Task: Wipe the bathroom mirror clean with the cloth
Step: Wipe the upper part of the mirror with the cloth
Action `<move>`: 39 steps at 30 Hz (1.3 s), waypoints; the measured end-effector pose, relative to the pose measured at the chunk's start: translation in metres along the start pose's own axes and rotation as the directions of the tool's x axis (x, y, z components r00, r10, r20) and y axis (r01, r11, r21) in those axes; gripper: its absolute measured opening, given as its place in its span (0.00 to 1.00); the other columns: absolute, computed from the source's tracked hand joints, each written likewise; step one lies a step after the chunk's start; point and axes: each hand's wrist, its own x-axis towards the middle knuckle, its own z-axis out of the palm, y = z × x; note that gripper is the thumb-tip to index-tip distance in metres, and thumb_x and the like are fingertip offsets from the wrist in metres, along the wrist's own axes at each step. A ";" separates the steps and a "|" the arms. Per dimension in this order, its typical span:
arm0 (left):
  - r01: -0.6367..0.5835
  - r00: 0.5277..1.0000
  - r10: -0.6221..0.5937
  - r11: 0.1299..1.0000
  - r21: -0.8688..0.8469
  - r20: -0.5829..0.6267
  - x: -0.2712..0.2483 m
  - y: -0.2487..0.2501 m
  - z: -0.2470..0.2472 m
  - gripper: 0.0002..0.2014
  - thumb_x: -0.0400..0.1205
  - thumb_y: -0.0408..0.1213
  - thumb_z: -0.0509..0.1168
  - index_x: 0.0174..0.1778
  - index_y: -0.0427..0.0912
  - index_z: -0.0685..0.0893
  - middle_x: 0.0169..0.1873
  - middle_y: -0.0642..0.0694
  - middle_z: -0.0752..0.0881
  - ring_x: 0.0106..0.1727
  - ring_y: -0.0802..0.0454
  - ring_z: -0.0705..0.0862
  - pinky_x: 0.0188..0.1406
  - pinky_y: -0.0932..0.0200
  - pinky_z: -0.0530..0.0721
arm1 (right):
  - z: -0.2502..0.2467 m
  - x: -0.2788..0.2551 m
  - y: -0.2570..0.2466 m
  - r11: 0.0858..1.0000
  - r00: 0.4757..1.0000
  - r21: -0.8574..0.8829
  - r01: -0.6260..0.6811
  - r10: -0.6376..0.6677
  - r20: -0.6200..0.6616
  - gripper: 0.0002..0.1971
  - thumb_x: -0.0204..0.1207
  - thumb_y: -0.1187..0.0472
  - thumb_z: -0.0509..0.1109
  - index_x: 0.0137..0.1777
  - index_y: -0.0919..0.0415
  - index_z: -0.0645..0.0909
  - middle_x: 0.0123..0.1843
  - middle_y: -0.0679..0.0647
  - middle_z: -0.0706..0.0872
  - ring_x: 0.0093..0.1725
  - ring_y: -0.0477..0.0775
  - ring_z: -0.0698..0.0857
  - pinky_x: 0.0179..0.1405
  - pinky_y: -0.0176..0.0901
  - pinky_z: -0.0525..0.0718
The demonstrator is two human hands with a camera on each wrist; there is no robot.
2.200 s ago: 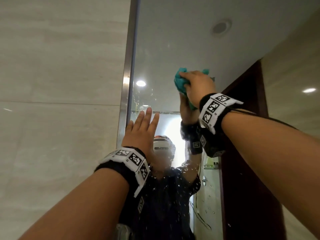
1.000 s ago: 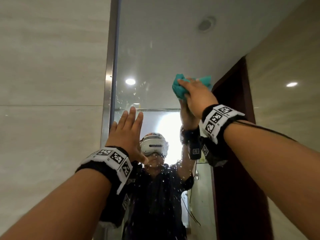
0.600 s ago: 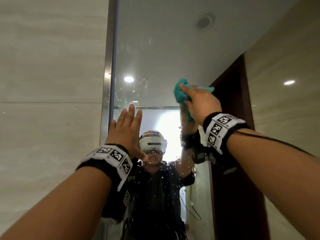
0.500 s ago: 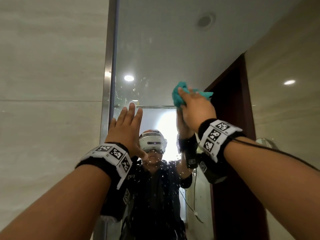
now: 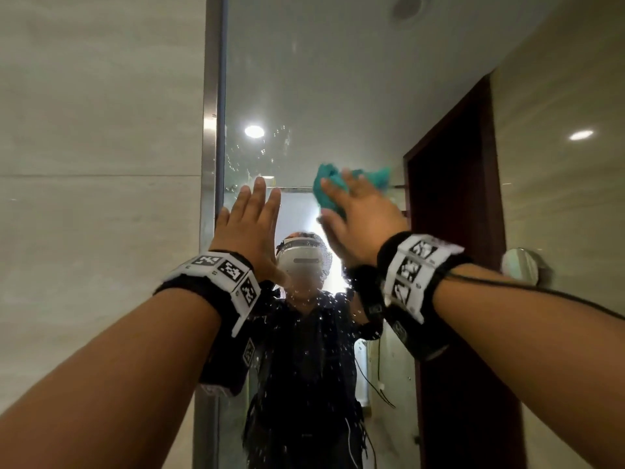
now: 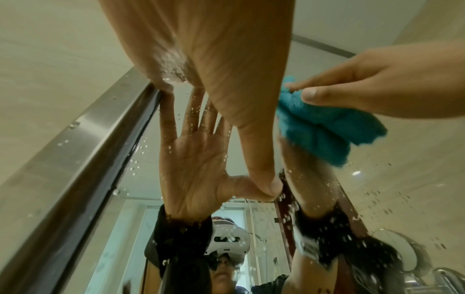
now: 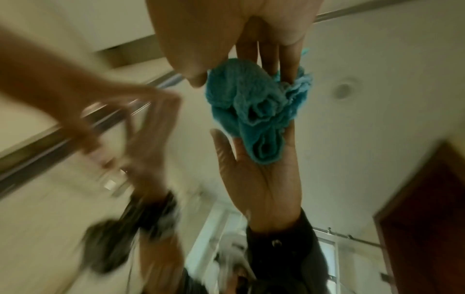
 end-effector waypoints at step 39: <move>-0.012 0.999 0.011 1.000 -0.024 -0.046 0.002 -0.002 0.002 0.71 0.58 0.61 0.80 0.81 0.48 0.31 0.80 0.48 0.29 0.82 0.46 0.33 0.79 0.42 0.43 | 0.027 -0.025 0.007 0.964 0.959 -0.058 0.258 -0.263 -0.107 0.28 0.71 0.64 0.75 0.71 0.46 0.74 0.72 0.55 0.75 0.57 0.62 0.84 0.49 0.52 0.87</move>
